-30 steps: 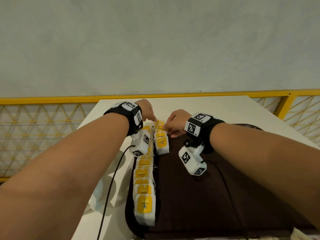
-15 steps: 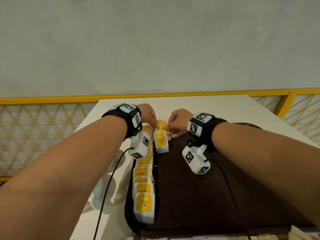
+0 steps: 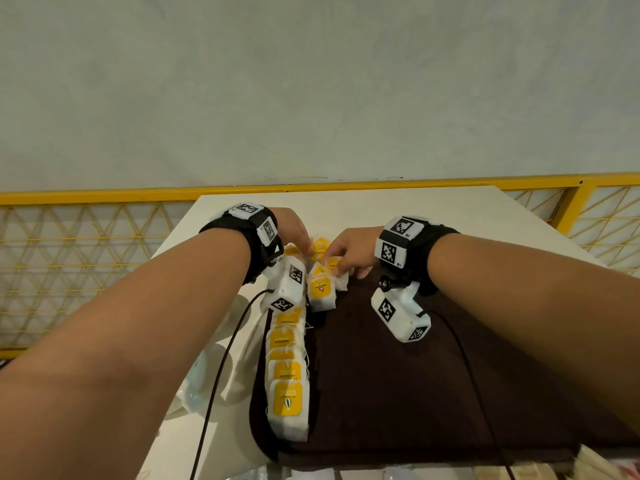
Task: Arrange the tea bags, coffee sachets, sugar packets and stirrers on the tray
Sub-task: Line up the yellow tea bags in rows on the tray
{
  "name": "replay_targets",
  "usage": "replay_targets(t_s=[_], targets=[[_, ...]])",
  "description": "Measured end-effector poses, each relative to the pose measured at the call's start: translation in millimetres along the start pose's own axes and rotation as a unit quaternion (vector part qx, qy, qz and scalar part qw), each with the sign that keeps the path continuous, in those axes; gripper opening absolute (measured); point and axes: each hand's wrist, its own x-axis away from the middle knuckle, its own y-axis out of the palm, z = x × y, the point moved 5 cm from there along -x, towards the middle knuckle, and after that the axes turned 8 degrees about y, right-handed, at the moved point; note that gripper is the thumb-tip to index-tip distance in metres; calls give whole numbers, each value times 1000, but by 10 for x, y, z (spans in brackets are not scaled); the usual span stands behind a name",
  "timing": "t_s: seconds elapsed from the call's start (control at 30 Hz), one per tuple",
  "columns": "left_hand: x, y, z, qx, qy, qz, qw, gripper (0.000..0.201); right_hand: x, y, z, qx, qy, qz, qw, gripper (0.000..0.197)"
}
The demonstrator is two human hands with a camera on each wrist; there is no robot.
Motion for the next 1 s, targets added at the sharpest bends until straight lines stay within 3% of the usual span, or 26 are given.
replay_targets(t_s=[0.07, 0.23, 0.33, 0.5, 0.6, 0.73, 0.8, 0.9, 1.0], targets=[[14, -12, -8, 9, -2, -11, 1000, 32, 12, -34, 0, -5, 0, -6, 1000, 31], [8, -9, 2, -16, -14, 10, 1000, 37, 39, -166, -107, -103, -56, 97, 988, 23], [13, 30, 25, -46, -7, -3, 999, 33, 34, -61, -186, -117, -66, 73, 988, 18], [65, -62, 22, -44, -3, 9, 999, 39, -37, 69, -191, 1, -46, 40, 998, 14], [94, -112, -39, -18, 8, -1, 1000, 24, -19, 19, -160, 27, -27, 39, 998, 23], [138, -10, 0, -27, 30, -75, 996, 13, -12, -64, -112, -62, -1, 77, 995, 16], [151, 59, 83, -39, 47, -104, 993, 17, -2, -56, -100, -96, 21, 74, 992, 13], [149, 128, 156, -72, 58, -111, 989, 26, 24, -34, -74, -103, 39, 70, 991, 12], [119, 97, 132, -78, 47, -81, 993, 20, 66, -38, -63, -126, 24, 47, 991, 15]])
